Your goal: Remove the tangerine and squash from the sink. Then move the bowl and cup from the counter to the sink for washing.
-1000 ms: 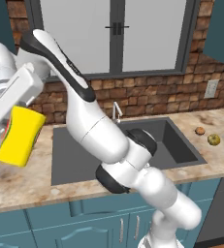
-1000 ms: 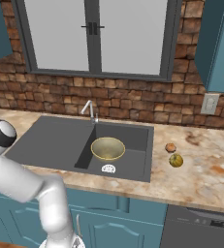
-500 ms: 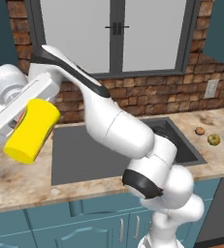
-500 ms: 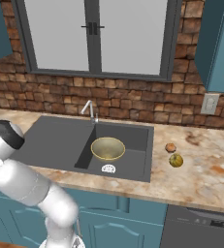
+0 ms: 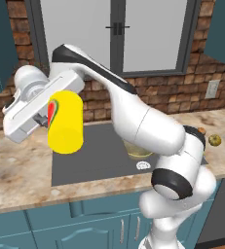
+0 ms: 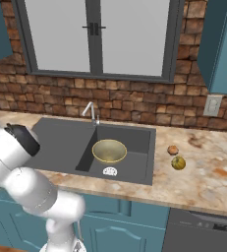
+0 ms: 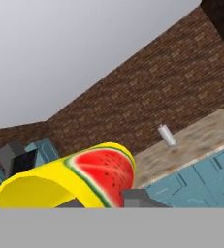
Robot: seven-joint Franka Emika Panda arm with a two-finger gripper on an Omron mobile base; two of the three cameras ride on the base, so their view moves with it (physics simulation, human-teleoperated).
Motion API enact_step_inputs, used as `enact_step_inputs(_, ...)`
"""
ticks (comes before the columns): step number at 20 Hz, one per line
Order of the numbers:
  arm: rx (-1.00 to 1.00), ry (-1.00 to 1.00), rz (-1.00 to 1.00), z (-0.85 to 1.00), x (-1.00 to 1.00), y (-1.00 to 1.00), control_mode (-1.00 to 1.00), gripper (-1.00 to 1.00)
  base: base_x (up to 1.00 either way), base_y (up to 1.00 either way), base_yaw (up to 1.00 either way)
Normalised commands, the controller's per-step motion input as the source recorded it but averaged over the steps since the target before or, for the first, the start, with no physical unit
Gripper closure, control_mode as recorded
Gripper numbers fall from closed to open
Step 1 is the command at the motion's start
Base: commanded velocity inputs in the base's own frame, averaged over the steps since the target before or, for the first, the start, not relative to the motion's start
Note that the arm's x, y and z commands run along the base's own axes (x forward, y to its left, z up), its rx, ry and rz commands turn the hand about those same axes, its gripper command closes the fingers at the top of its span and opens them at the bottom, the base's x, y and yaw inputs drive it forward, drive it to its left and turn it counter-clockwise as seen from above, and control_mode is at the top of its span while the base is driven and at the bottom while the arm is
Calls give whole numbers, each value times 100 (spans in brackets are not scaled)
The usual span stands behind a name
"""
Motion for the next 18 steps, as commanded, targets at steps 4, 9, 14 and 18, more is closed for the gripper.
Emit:
enact_step_inputs(4,-6,0,-3,13,-18,-42,-100,100,0,0,0)
enact_step_inputs(9,-14,0,-7,6,-18,-43,-100,100,0,0,0)
enact_step_inputs(14,-26,0,-18,0,-13,-41,-100,100,0,0,0)
enact_step_inputs(18,-36,0,-26,-2,-10,-36,-100,100,0,0,0)
